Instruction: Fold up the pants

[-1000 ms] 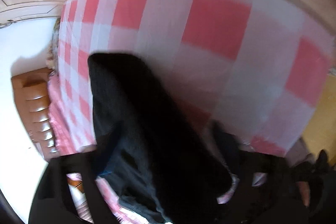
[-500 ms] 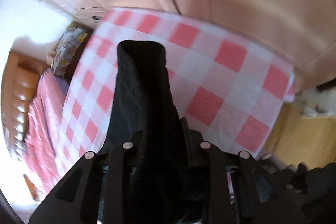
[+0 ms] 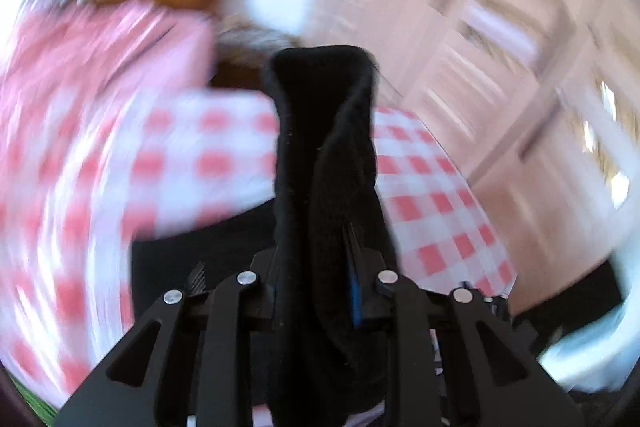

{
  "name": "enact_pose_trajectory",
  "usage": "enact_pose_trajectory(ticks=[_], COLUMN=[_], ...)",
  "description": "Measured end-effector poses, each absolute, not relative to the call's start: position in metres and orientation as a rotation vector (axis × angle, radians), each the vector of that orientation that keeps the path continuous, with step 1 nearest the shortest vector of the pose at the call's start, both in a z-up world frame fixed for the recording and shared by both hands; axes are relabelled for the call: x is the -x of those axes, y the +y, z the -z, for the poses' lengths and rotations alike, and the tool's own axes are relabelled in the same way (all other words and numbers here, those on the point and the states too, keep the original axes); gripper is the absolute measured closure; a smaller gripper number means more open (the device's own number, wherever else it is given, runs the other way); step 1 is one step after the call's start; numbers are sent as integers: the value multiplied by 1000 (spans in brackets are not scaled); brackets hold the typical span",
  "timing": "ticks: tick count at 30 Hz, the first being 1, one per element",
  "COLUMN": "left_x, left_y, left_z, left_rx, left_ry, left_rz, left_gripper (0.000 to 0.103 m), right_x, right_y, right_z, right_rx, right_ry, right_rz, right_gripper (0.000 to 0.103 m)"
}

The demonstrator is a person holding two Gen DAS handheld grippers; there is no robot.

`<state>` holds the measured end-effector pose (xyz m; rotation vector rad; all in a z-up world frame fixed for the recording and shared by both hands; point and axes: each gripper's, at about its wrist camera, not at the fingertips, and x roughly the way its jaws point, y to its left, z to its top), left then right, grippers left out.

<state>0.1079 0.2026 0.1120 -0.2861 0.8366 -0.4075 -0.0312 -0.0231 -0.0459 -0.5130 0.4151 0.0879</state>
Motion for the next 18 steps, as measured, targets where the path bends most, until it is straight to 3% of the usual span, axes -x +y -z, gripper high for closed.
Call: enact_pose_trajectory(ticks=[3, 7, 18], left_x=[-93, -83, -70], left_y=[280, 308, 300], left_z=[-33, 40, 26], left_rx=[534, 748, 754], left_ry=[837, 812, 699], left_rz=[357, 391, 479], left_gripper=[80, 79, 79], right_x=[32, 29, 25], right_y=[-7, -10, -16], right_z=[55, 53, 53], right_rx=[591, 615, 531], right_ry=[409, 414, 427], right_rz=[-84, -76, -57], right_gripper=[5, 5, 5])
